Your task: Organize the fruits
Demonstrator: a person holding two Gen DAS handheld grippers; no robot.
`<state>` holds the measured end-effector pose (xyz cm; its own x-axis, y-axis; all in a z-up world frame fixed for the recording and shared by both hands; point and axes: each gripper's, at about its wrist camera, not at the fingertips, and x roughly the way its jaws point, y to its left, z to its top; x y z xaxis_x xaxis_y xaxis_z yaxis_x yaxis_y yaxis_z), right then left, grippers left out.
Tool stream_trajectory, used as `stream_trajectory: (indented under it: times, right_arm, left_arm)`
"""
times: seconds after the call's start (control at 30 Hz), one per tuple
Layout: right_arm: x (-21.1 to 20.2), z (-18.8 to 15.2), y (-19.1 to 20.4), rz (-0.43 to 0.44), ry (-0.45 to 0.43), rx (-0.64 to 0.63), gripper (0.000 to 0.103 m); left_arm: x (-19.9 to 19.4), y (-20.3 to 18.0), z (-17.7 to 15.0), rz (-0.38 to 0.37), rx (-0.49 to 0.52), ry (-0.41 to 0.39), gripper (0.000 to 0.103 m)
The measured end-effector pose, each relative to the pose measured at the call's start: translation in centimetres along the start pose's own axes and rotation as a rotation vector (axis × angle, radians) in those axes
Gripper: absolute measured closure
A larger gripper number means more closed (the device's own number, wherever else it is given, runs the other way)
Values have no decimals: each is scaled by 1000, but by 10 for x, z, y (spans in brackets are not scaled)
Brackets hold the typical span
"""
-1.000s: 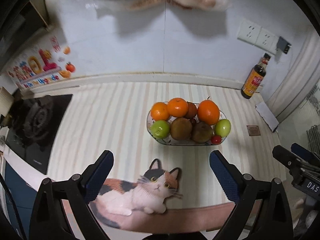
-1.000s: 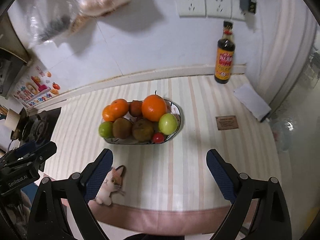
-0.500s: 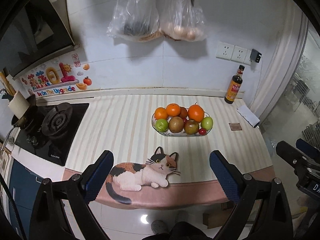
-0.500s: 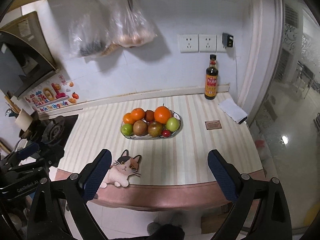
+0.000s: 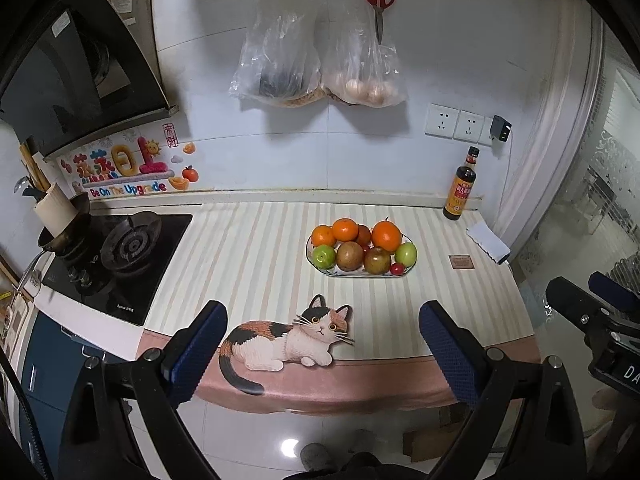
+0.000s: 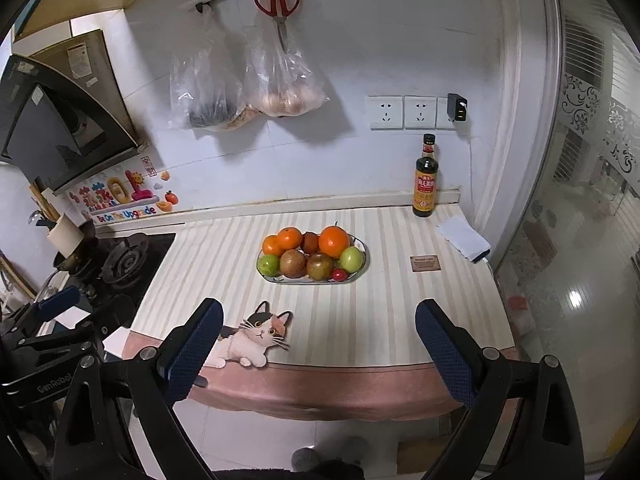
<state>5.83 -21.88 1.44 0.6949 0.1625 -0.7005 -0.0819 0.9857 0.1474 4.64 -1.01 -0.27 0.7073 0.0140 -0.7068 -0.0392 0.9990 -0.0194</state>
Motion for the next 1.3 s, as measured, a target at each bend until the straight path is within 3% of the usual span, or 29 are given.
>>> stream_trajectory:
  times: [0.3,0.43,0.53,1.0,1.3]
  right_arm:
    - [41,14,-5,9,47,-16,4]
    - [72,26,-12,15,80,-5,4]
    - [94,37,-13,7,90,-8,4]
    - [210,72,-25,-31,197,2,4]
    - [252,74,-30,-32,257,7,4]
  left_arm:
    - [23,4,13,31,-43,18,5]
    - [47,5,26,65,-32,36,5]
    - [65,6,36,70,-29,51,1]
    - [155,4,67,90,-27,146,0]
    - [196,0,69,92,-14,213,0]
